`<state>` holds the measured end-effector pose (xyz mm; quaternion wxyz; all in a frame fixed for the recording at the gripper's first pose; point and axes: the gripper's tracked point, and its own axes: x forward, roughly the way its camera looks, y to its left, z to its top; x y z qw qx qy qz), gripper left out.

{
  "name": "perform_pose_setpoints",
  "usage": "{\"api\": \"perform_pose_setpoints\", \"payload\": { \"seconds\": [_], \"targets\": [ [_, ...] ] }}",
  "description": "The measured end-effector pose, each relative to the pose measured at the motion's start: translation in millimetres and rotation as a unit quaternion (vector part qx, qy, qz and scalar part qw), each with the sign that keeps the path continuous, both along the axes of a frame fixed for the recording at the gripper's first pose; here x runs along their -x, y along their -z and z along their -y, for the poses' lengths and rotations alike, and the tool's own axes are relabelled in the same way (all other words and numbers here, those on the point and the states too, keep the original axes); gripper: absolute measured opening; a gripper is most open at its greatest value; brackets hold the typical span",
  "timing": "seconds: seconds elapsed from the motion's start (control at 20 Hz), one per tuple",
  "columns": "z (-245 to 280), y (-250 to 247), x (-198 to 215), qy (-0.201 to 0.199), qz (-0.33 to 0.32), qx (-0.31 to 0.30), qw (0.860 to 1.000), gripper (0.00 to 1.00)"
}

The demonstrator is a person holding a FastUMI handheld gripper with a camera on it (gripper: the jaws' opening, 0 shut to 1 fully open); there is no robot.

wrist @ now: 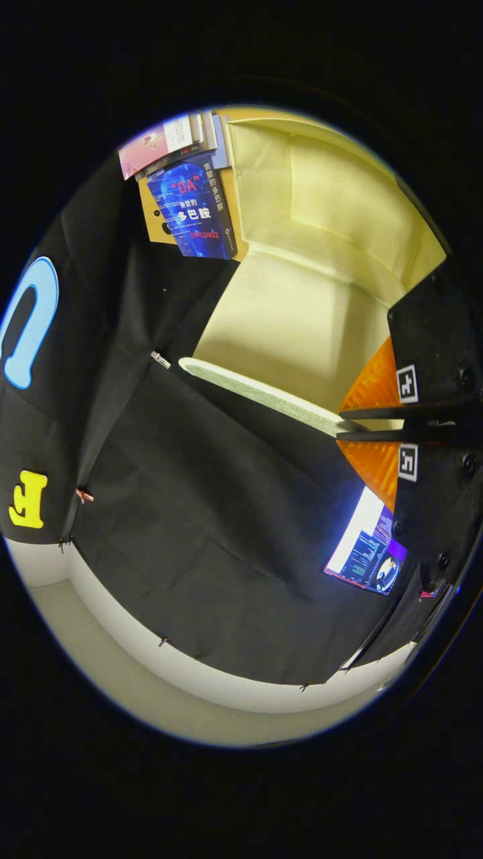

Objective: Open the storage box then place both shoes into the box .Put the left shoe in first, then the right shoe, with the right side of both shoes facing outward in a uniform manner.

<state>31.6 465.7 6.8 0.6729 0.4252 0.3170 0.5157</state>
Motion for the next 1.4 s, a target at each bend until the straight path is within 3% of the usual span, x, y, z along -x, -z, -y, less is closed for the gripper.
{"api": "perform_pose_setpoints", "payload": {
  "seconds": [0.15,0.4,0.75,0.95,1.15,1.4],
  "targets": [
    [-8,13,2,0.0,0.004,0.025,1.0,0.15],
    [4,23,-11,0.042,0.019,0.045,0.998,0.98],
    [44,16,-14,0.085,0.025,0.051,0.995,0.98],
    [95,20,-13,0.13,0.051,0.091,0.986,0.98],
    [165,37,-6,0.18,0.075,0.152,0.969,0.98],
    [257,78,6,0.248,0.076,0.239,0.936,0.98]
  ]
}}
